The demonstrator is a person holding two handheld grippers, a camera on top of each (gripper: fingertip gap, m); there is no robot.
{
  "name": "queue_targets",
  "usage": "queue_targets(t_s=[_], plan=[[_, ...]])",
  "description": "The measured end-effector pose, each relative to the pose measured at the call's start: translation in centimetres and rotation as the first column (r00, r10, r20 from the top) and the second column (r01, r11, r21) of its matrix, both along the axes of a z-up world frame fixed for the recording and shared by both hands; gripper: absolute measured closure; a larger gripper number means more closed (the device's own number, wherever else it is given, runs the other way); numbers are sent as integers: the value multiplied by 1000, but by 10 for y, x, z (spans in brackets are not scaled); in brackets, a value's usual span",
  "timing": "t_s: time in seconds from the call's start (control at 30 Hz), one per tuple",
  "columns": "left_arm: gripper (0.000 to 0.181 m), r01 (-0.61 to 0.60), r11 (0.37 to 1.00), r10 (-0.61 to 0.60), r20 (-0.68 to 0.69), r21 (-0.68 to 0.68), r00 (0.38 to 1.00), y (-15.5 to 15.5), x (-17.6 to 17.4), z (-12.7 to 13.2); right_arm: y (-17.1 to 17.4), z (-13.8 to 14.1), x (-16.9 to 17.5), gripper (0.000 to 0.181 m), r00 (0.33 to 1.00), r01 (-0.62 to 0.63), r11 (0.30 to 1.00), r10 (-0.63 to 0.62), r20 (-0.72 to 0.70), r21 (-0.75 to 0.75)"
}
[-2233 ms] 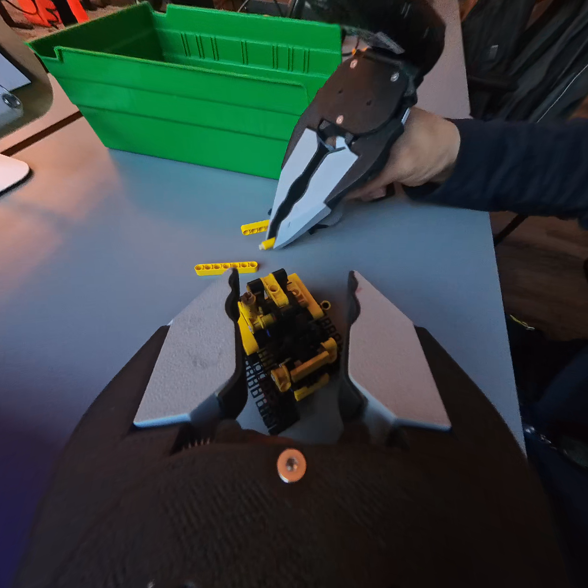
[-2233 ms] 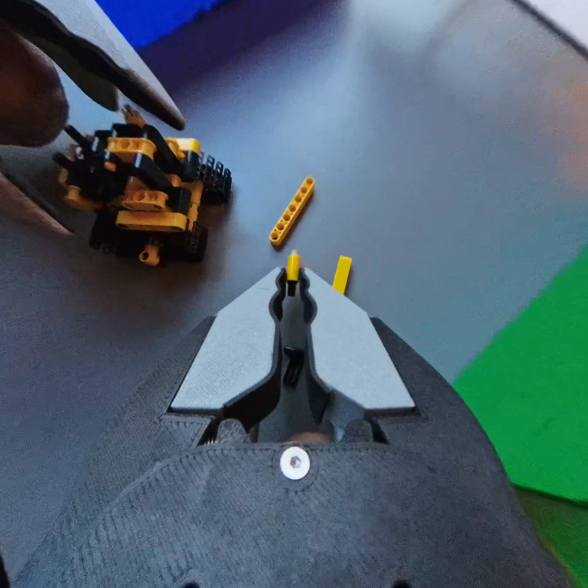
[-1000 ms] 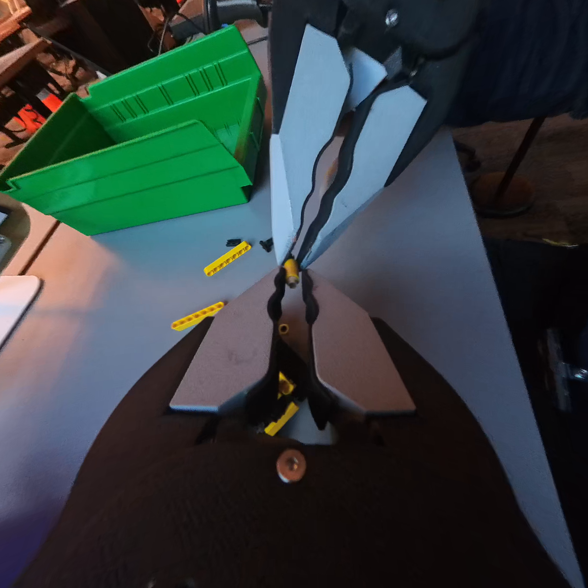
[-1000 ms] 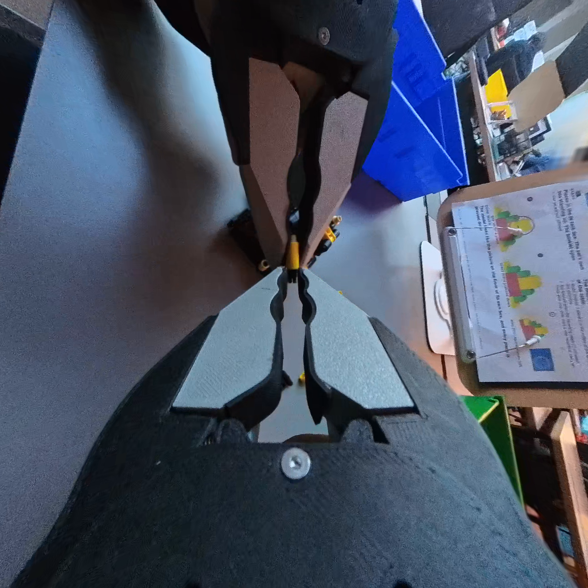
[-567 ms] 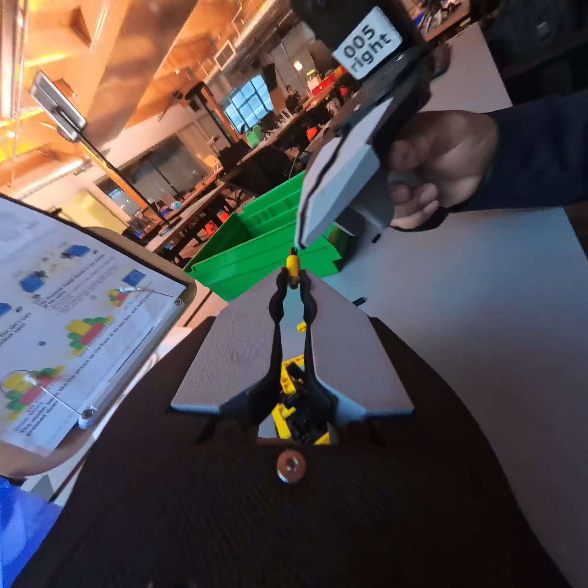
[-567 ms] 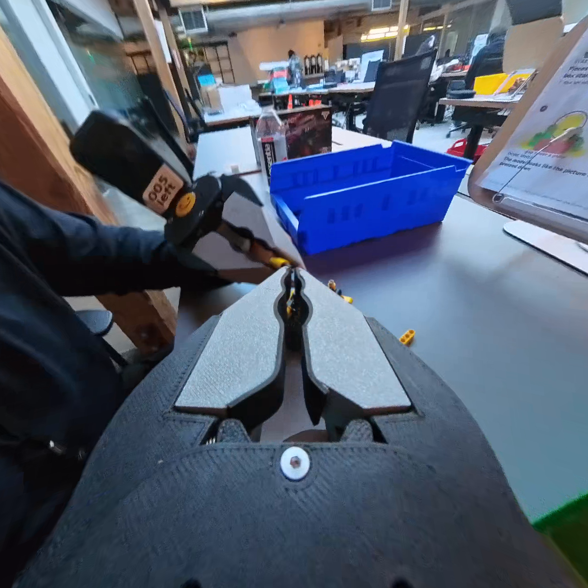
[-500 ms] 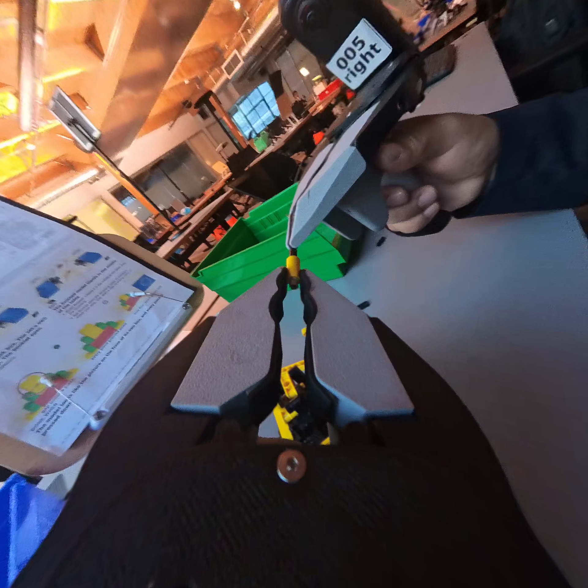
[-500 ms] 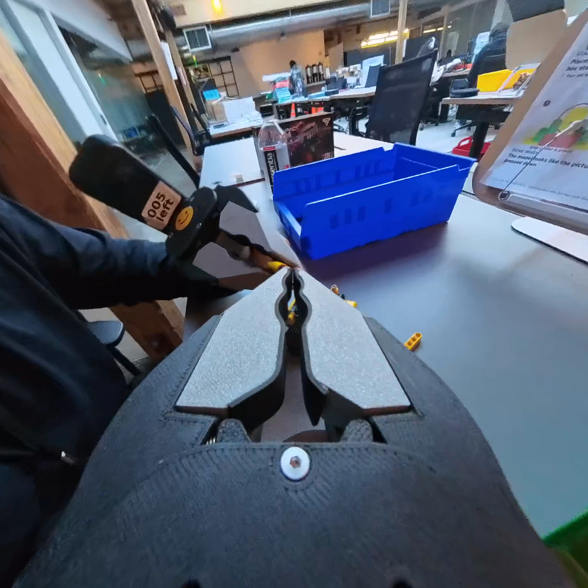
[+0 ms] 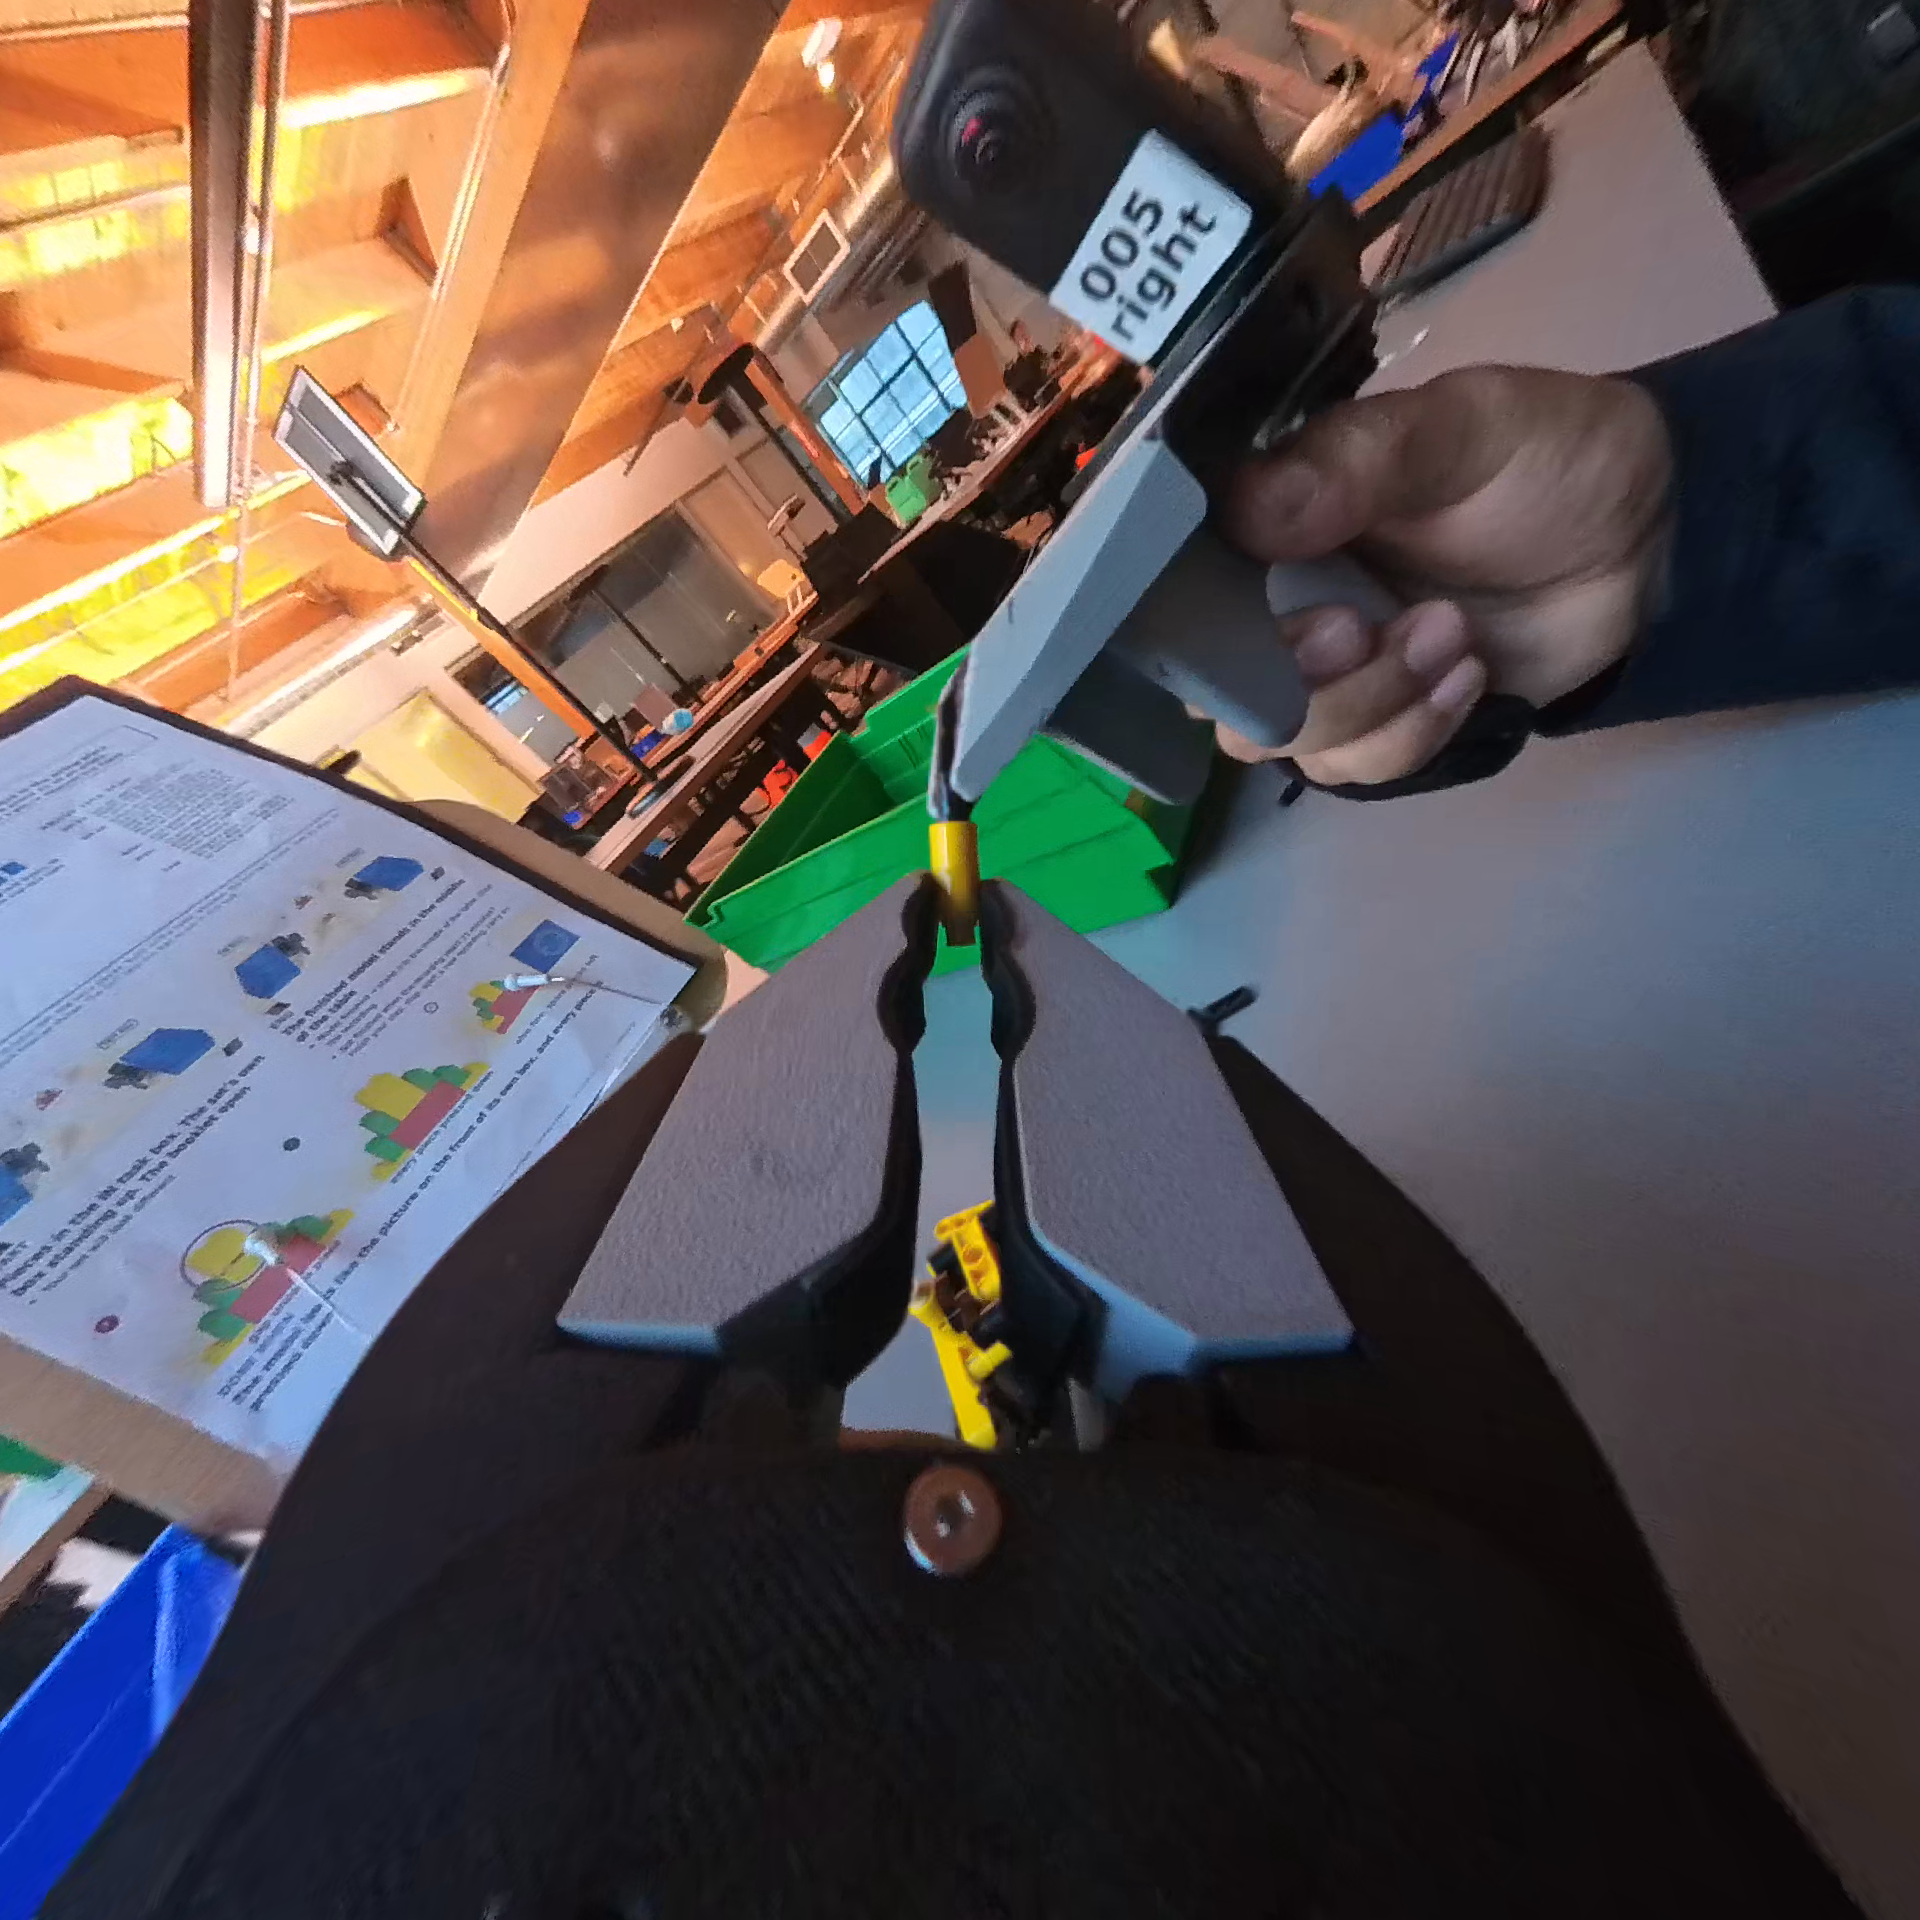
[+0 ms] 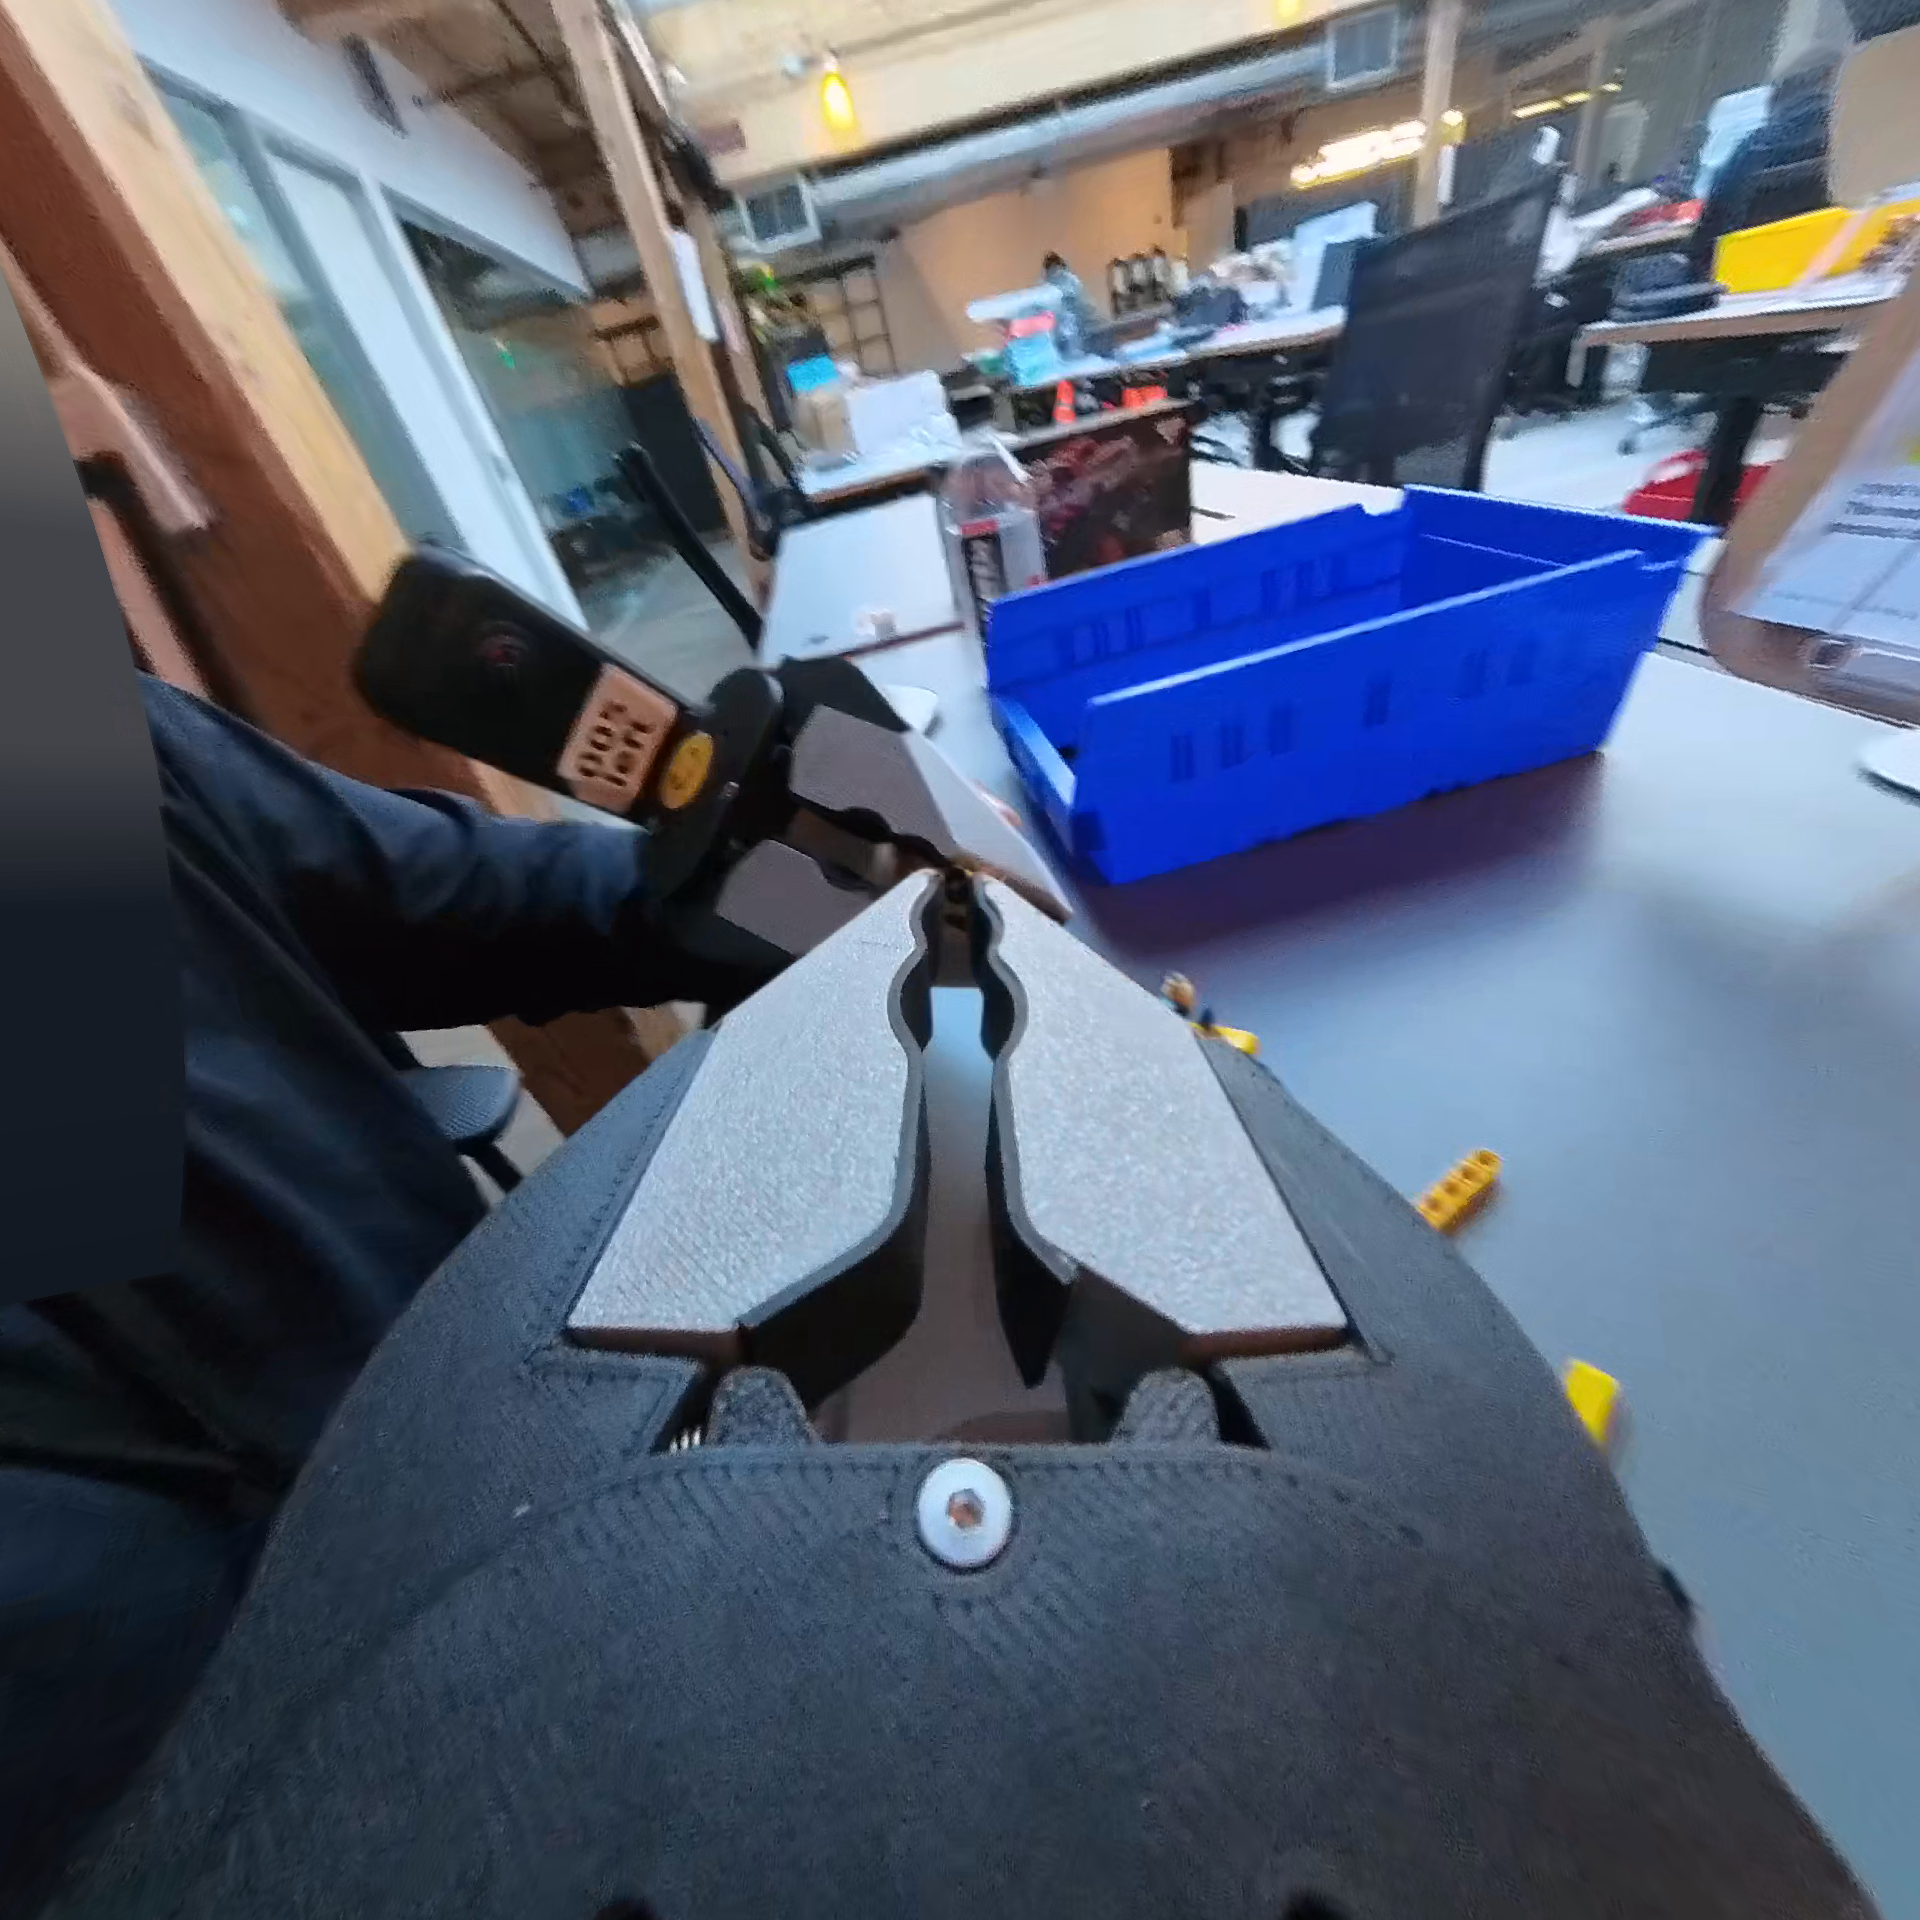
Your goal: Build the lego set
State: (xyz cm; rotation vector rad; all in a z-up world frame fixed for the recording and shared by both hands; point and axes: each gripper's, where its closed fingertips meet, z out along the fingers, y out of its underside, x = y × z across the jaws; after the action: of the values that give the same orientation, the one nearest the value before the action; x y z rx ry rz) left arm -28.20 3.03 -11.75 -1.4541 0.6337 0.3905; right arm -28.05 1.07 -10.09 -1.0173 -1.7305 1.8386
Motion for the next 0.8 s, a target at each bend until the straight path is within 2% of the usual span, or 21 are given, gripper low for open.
queue_targets(t_s=[0.1, 0.27, 0.47, 0.53, 0.6, 0.8], plan=[[176, -62, 997, 60, -32, -46, 998, 5, -7, -10, 10, -8, -8, 181, 996, 86, 992, -87, 8, 90], [170, -30, 994, 30, -4, -109, 1000, 5, -2, -19, 8, -9, -7, 181, 991, 134, 962, -124, -56, 238], [178, -1, 988, 17, 100, -156, 995, 4, -4, -16, 4, -6, -7, 180, 994, 94, 978, -82, -69, 188], [178, 0, 984, 18, 100, -176, 995, 4, -4, -19, 6, -8, -8, 172, 994, 104, 973, -92, -64, 205], [178, 8, 984, 10, 96, -180, 995, 3, -1, -19, 4, -9, -8, 179, 995, 92, 976, -81, -66, 197], [176, 25, 980, 9, 172, -197, 985, 5, 0, -21, 3, -9, -14, 180, 992, 121, 972, -109, -70, 200]])
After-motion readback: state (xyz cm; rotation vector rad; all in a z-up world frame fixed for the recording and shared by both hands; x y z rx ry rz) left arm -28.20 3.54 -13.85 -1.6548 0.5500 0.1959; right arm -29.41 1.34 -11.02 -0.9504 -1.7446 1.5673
